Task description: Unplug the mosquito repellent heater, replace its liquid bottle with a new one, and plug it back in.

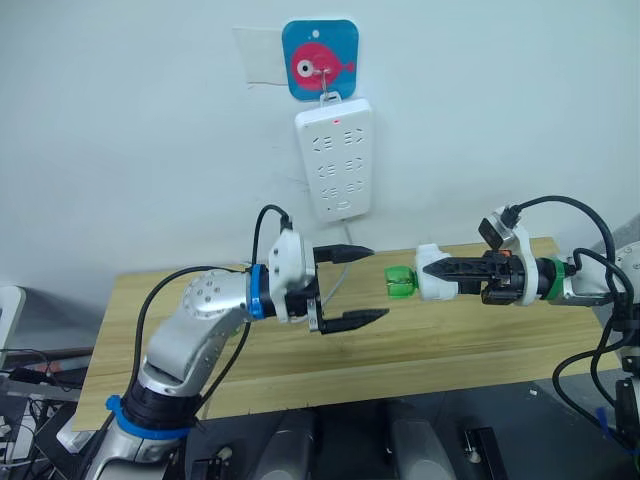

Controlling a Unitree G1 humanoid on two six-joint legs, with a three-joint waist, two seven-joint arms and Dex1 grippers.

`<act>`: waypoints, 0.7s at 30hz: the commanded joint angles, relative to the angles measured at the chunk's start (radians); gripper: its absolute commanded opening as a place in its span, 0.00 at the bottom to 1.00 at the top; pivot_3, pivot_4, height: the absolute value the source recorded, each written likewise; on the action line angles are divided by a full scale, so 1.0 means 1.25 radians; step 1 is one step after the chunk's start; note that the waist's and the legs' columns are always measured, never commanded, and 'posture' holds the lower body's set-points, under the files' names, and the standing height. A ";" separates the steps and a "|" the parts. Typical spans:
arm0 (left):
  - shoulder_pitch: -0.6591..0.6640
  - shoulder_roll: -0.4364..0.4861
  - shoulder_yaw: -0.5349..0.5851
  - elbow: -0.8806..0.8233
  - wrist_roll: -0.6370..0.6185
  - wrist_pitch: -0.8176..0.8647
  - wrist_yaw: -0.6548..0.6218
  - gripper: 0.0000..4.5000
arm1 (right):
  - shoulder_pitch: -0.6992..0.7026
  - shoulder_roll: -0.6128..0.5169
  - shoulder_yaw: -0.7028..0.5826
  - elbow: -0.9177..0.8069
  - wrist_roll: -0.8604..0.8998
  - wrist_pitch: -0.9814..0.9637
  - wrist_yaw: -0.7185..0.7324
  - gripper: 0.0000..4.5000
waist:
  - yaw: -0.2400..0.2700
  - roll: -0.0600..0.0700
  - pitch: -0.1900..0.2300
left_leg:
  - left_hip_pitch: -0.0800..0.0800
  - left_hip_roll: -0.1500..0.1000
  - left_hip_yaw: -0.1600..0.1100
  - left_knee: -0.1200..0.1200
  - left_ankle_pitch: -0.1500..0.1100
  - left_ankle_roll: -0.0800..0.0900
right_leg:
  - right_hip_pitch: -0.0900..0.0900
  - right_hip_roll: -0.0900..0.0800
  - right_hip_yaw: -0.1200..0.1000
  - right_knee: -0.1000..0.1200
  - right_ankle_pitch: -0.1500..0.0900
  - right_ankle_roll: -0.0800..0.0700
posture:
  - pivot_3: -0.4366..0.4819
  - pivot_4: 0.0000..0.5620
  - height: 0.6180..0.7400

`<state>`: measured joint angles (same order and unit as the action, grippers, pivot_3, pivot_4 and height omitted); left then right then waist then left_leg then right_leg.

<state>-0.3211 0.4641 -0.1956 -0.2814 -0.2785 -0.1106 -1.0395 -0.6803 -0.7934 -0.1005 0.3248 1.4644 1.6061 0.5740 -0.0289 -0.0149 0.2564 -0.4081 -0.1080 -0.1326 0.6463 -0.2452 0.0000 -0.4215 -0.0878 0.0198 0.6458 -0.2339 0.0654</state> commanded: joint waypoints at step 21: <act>-0.132 -0.079 -0.080 0.353 0.250 -0.590 0.156 0.99 | -0.037 0.004 0.014 -0.028 0.092 0.007 0.001 0.66 | -0.003 0.000 0.000 | -0.002 0.000 -0.002 0.001 0.000 0.001 | -0.001 0.000 -0.001 0.001 0.001 0.002 | 0.37 0.45 1.00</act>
<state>-0.4752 0.3644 -0.2830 0.1692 0.0390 -0.8238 -0.8605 -0.7008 -0.7840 -0.0730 0.3144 1.5370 1.6061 0.5697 -0.0327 -0.0150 0.2564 -0.4105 -0.1086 -0.1348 0.6478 -0.2457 0.0016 -0.4229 -0.0878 0.0180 0.6471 -0.2320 0.0675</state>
